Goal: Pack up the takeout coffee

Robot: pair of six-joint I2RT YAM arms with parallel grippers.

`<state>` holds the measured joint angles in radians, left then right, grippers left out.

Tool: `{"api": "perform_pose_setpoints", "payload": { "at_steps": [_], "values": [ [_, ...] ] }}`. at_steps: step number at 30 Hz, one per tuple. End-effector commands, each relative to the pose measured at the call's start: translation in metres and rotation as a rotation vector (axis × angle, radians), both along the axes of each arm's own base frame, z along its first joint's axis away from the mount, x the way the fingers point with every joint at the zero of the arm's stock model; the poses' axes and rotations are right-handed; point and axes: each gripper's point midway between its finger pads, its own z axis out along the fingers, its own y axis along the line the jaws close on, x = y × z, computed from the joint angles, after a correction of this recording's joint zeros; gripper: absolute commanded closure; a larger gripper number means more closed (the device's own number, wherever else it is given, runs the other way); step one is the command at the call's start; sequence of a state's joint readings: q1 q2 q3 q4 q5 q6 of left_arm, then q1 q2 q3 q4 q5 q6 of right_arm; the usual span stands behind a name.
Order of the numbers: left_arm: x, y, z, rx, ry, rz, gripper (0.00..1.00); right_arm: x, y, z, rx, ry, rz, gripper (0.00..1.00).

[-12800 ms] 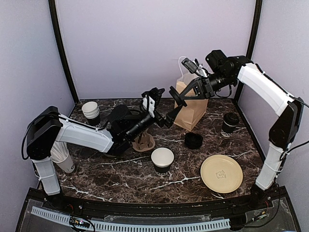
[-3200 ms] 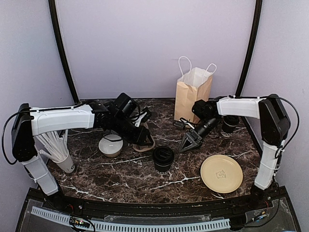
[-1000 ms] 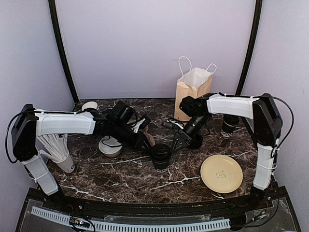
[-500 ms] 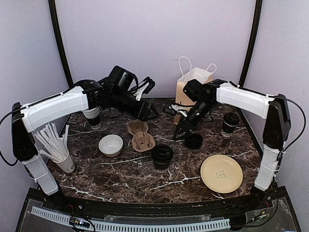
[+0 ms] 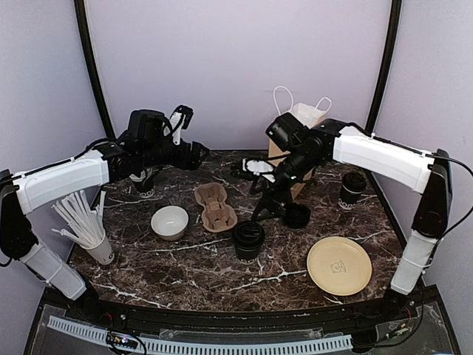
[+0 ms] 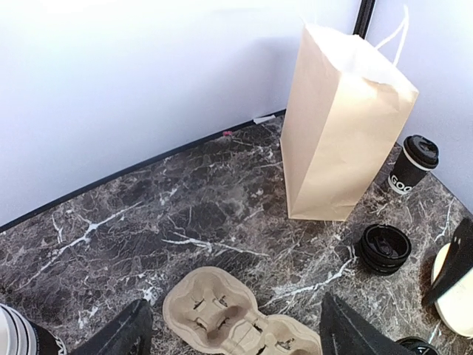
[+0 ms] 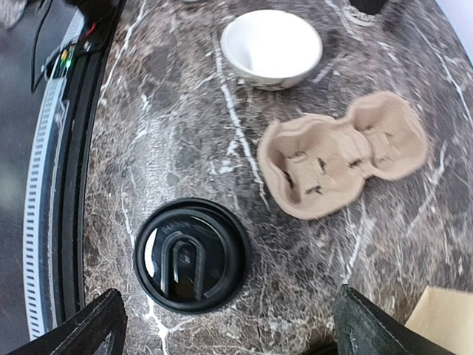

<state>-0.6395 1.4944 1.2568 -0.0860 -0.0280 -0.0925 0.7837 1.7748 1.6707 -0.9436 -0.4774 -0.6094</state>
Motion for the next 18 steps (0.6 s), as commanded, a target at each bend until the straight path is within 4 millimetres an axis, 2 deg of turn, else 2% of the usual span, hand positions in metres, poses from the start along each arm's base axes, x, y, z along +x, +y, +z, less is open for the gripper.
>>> {"api": "perform_pose_setpoints", "payload": {
  "at_steps": [1,5,12,18],
  "values": [
    [0.006,0.022,0.047,-0.14,-0.135,0.067,0.2,-0.012,0.014,-0.026,-0.107,-0.108,0.092,0.02],
    [0.003,0.034,0.047,-0.154,-0.146,0.083,0.19,-0.019,0.02,-0.045,-0.17,-0.119,0.121,0.01],
    [-0.001,0.033,0.044,-0.15,-0.135,0.067,0.19,-0.025,0.024,-0.067,-0.226,-0.097,0.138,0.04],
    [-0.001,0.032,0.042,-0.147,-0.125,0.06,0.19,-0.029,0.025,-0.073,-0.242,-0.067,0.143,0.09]
  ]
}}
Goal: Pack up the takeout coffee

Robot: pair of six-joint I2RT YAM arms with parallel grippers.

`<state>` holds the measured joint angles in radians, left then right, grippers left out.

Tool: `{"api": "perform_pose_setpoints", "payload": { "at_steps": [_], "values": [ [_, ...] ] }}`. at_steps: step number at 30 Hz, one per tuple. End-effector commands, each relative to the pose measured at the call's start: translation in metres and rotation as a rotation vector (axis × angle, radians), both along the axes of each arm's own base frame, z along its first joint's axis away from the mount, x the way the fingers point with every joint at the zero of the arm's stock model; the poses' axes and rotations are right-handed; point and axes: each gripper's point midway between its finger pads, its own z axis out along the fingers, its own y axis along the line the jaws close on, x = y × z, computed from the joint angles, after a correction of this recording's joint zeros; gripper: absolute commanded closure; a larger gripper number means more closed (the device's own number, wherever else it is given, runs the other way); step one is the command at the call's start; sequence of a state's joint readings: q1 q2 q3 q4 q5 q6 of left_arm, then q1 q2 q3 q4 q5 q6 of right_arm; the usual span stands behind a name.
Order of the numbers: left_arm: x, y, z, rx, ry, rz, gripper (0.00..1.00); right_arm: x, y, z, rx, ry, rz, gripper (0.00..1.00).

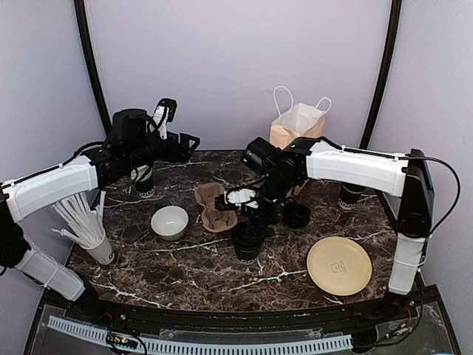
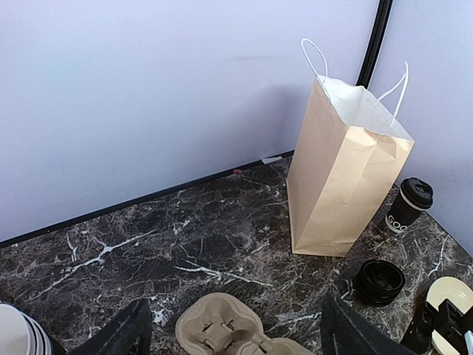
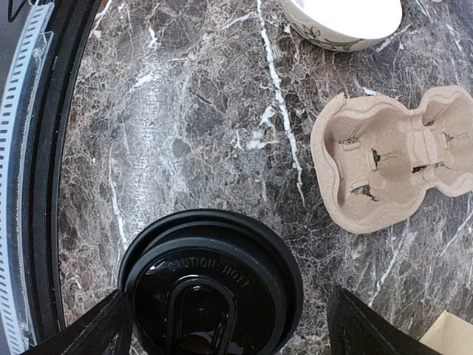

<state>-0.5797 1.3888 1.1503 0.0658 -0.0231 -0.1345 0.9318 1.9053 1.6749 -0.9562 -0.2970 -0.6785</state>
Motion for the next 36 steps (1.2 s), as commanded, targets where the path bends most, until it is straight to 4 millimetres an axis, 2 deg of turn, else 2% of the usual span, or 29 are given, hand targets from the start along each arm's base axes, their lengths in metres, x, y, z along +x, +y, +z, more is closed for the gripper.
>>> {"api": "perform_pose_setpoints", "payload": {
  "at_steps": [1,4,14,23,36],
  "values": [
    [-0.004,0.0,0.01,-0.024,-0.024,-0.01,0.19,-0.002,0.0,-0.008,-0.036,0.004,0.007,0.09],
    [-0.003,0.0,0.008,-0.018,-0.018,-0.011,0.19,-0.004,0.001,-0.005,-0.032,0.012,0.002,0.1],
    [-0.002,-0.001,0.004,-0.011,-0.009,-0.014,0.19,-0.006,-0.003,0.023,0.004,-0.008,-0.007,0.08],
    [-0.003,-0.008,-0.001,-0.007,0.012,-0.046,0.19,-0.013,-0.002,0.01,-0.03,0.017,0.011,0.07],
    [-0.003,-0.01,-0.004,-0.002,0.022,-0.06,0.19,-0.01,-0.001,-0.011,-0.098,-0.001,-0.006,0.21]
  ]
}}
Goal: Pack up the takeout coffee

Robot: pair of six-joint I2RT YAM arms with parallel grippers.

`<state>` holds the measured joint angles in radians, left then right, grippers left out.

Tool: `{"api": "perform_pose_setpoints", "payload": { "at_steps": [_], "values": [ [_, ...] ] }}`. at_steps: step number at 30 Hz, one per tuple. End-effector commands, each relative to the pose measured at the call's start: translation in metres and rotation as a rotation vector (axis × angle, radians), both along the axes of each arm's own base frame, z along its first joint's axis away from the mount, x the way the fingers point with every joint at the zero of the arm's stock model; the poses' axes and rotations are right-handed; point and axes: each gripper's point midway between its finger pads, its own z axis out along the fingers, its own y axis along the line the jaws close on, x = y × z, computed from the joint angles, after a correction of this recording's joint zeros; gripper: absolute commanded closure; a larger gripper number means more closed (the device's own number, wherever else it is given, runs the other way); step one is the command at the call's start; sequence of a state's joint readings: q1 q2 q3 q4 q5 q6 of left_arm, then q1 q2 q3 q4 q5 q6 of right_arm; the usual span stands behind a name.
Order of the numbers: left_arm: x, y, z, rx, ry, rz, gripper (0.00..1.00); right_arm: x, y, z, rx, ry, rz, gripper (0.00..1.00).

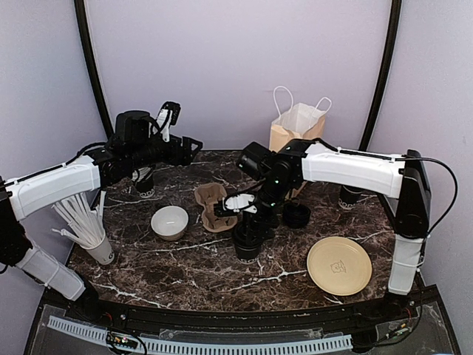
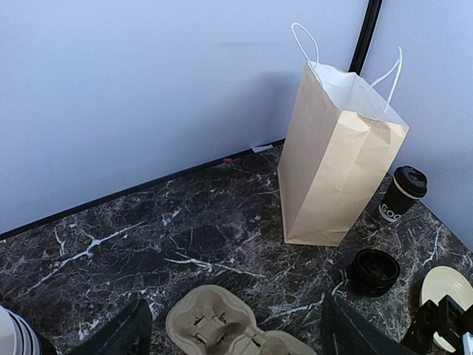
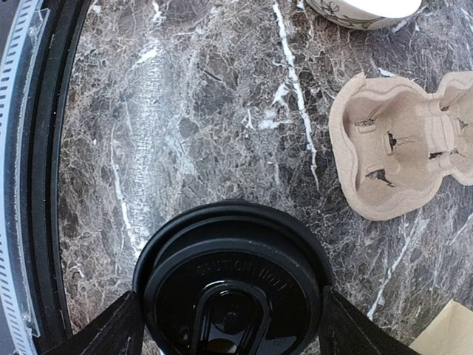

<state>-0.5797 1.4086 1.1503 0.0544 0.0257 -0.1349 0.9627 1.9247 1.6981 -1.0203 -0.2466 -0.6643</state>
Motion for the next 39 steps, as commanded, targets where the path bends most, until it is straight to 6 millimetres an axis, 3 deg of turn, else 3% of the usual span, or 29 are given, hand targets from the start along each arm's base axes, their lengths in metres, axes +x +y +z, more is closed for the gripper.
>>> {"api": "perform_pose_setpoints", "payload": {
  "at_steps": [1,6,10,17,24,31,39],
  "values": [
    [-0.001,-0.002,0.008,-0.008,-0.011,-0.013,0.19,0.0,0.003,-0.004,-0.023,-0.003,-0.008,0.21],
    [-0.001,-0.003,0.007,-0.007,-0.008,-0.018,0.19,-0.001,0.0,-0.007,-0.042,-0.018,-0.012,0.22],
    [0.0,-0.003,0.006,-0.006,-0.006,-0.02,0.19,0.002,0.001,-0.003,-0.036,-0.035,-0.026,0.32],
    [0.0,-0.003,0.004,0.003,-0.006,-0.019,0.19,-0.005,-0.001,0.025,0.016,-0.035,-0.025,0.35],
    [0.001,-0.002,0.001,0.016,-0.006,-0.015,0.19,0.002,-0.02,0.046,0.042,-0.025,-0.067,0.35],
    [0.003,-0.003,-0.003,0.033,-0.001,-0.014,0.19,0.037,-0.066,0.077,0.079,-0.005,-0.201,0.35],
    [0.006,-0.004,-0.01,0.049,0.008,-0.012,0.19,0.082,-0.144,0.105,0.143,-0.046,-0.433,0.35]
  ]
}}
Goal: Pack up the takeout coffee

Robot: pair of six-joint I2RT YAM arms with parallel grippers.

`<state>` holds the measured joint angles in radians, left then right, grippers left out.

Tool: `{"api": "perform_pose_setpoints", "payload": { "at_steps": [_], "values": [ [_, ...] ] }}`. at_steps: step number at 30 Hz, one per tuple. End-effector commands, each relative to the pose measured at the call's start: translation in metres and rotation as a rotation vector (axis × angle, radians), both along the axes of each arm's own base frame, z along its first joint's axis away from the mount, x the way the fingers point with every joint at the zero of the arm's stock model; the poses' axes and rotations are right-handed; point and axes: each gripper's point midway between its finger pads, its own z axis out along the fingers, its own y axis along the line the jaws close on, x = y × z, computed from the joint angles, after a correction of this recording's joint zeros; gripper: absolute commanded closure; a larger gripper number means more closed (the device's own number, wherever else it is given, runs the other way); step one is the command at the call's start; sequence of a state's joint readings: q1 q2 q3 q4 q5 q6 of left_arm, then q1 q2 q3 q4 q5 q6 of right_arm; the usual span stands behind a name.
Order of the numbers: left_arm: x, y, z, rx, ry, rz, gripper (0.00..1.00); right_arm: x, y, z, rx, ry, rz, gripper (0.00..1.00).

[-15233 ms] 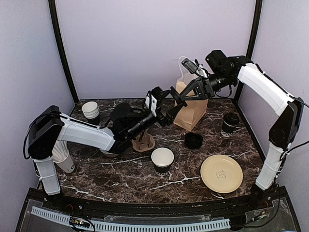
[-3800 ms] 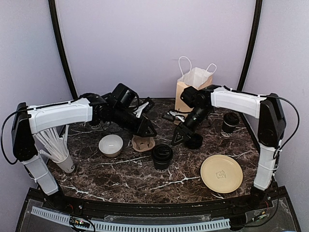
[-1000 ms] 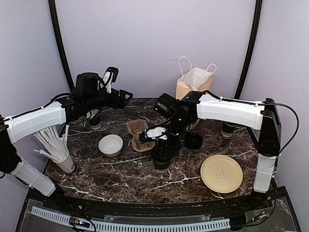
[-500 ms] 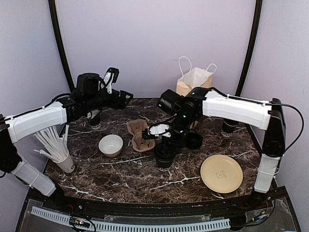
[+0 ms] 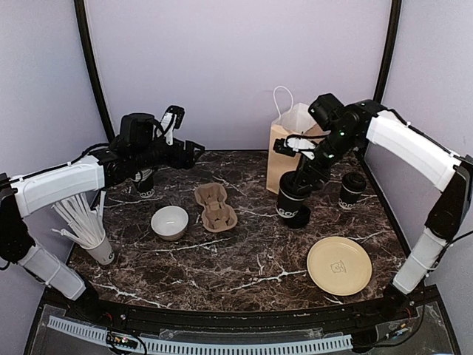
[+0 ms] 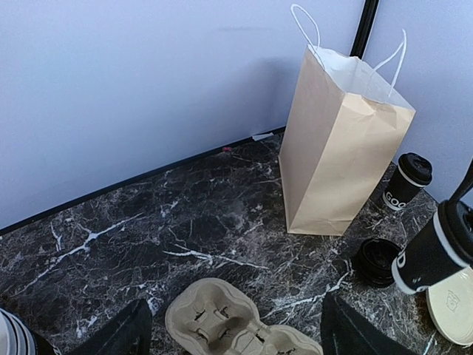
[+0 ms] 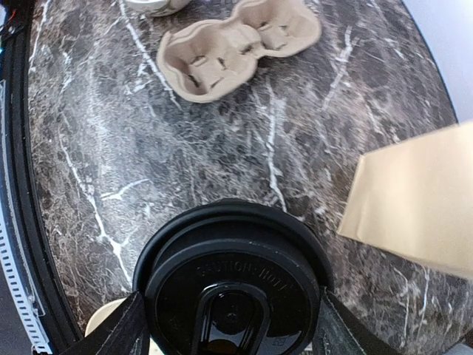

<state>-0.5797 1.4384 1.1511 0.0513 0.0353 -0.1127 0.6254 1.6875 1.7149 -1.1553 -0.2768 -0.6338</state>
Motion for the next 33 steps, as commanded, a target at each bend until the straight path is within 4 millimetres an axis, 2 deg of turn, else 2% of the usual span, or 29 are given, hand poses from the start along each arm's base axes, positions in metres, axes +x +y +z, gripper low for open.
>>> {"api": "perform_pose_setpoints", "payload": {
  "at_steps": [1,6,8,12,17,20,26,33],
  "values": [
    [0.003,0.0,0.003,0.017,-0.007,0.003,0.19,0.01,-0.041,0.018,0.042,-0.005,-0.102,0.35],
    [0.004,-0.002,-0.001,0.019,0.008,-0.003,0.19,0.023,-0.092,0.021,0.045,-0.016,-0.244,0.34],
    [0.005,-0.002,-0.002,0.02,0.009,-0.004,0.19,0.026,-0.114,0.016,0.03,-0.007,-0.307,0.34],
    [0.004,-0.002,0.0,0.02,0.009,-0.007,0.19,0.023,-0.154,-0.005,-0.033,0.038,-0.405,0.34],
    [0.003,-0.003,0.001,0.013,0.01,-0.013,0.19,0.018,-0.188,-0.037,-0.12,0.101,-0.507,0.35],
    [0.002,-0.004,0.001,0.01,0.012,-0.017,0.19,0.032,-0.207,-0.048,-0.132,0.096,-0.614,0.35],
    [0.002,-0.004,0.003,0.009,0.009,-0.016,0.19,0.044,-0.223,-0.066,-0.146,0.102,-0.692,0.34],
    [0.003,-0.006,0.0,0.012,0.023,-0.024,0.19,0.04,-0.227,-0.093,-0.166,0.155,-0.714,0.3]
  ]
}}
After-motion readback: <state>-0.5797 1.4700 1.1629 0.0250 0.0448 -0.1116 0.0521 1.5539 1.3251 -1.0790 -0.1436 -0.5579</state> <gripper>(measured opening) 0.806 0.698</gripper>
